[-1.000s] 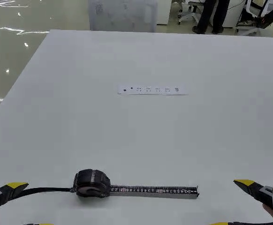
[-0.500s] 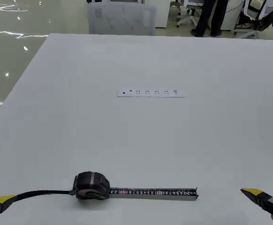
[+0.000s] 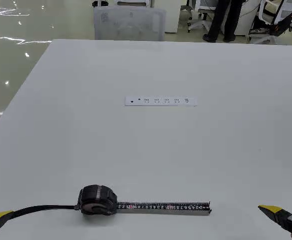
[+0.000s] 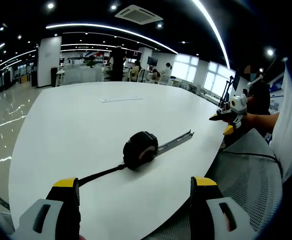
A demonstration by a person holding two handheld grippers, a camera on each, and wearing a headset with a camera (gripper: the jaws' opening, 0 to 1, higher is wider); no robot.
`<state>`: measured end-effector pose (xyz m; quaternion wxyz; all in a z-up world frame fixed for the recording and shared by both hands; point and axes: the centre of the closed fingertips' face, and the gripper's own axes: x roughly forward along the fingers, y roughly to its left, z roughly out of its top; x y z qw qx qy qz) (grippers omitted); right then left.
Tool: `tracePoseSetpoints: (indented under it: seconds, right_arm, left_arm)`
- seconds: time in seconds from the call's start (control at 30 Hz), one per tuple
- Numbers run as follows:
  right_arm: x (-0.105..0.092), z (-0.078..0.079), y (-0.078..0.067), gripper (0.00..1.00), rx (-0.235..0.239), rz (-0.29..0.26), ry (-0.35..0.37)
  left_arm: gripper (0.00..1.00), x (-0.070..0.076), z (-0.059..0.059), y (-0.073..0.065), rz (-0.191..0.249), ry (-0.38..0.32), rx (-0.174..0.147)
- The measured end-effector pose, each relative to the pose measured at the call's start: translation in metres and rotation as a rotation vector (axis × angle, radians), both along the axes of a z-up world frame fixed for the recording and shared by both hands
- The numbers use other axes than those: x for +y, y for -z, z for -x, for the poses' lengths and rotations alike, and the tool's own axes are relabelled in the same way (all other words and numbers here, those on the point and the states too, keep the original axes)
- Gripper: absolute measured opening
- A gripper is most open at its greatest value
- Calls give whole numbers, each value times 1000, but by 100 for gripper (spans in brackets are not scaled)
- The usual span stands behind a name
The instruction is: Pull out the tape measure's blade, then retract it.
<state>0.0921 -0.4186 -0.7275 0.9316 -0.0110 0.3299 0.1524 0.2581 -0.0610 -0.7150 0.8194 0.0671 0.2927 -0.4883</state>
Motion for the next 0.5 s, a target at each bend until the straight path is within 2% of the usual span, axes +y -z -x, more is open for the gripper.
tracePoseSetpoints:
  seconds: [0.17,0.5]
  right_arm:
    - [4,-2,0,90,3,-16,-12]
    - [2,-2,1,90,8,-8,-19]
  left_arm:
    - [89,-1,-1,1,1,-4,3]
    - [89,-3,-3,-1,10,-7,3]
